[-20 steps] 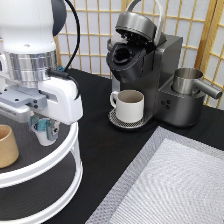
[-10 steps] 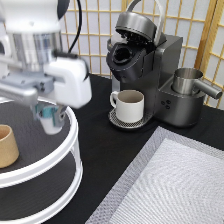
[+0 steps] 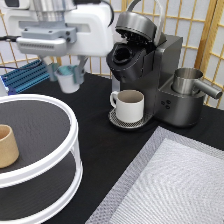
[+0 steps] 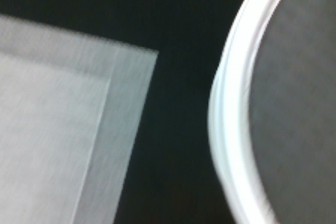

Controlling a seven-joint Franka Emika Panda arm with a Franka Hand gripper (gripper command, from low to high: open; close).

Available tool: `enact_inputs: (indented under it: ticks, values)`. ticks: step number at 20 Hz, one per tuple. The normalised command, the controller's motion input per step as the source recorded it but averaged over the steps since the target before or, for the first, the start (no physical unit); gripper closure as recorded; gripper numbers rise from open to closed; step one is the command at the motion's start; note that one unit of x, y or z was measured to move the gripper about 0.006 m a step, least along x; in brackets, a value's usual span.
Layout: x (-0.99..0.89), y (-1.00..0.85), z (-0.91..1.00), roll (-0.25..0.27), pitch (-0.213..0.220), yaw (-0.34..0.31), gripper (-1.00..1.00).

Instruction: Make coffee

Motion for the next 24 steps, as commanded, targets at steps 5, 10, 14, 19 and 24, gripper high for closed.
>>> enact_inputs:
  ticks: [5,10,14,19,24]
  values:
    - [0.19,0.57,0.19,0.355,-0.036,0.0,1.0]
    - [0.07,0.57,0.21,0.365,0.0,0.0,1.0]
    - [0.03,0.58,0.19,0.375,0.018,0.0,1.0]
    - [0.0,0.55,0.31,0.337,0.041,-0.01,1.0]
    - [0.0,0.47,0.15,0.142,0.018,-0.061,1.0]
